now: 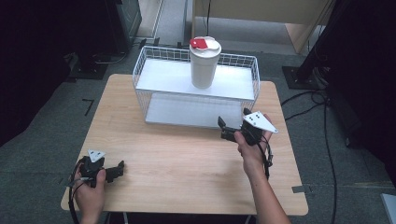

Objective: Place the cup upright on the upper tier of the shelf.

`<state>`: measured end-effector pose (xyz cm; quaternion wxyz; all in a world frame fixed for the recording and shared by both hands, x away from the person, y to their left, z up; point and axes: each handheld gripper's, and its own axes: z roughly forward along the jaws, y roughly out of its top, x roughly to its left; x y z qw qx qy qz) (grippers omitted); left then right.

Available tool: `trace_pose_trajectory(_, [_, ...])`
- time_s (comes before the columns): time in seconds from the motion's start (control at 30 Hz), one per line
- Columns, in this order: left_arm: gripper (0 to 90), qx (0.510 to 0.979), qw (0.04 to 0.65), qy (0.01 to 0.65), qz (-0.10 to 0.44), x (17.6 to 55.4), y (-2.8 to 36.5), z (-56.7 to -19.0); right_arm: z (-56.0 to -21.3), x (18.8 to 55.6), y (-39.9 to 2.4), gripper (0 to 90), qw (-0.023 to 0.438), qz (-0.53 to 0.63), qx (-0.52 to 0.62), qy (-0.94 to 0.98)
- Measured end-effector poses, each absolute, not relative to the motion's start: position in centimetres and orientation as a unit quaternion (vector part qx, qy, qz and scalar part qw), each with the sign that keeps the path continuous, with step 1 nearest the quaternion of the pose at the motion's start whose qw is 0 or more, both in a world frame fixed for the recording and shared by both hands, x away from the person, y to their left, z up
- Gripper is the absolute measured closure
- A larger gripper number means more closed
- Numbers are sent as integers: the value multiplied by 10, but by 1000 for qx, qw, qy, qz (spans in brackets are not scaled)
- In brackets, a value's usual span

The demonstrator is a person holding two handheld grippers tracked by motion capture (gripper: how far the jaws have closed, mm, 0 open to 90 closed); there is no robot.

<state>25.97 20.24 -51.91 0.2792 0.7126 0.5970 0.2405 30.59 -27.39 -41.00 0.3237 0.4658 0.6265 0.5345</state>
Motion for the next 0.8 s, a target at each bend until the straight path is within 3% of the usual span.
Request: trace_pose_trajectory(0.8, [0, 713, 279, 597, 240, 260, 203, -519, -462, 270, -326, 0, 322, 494, 514, 623])
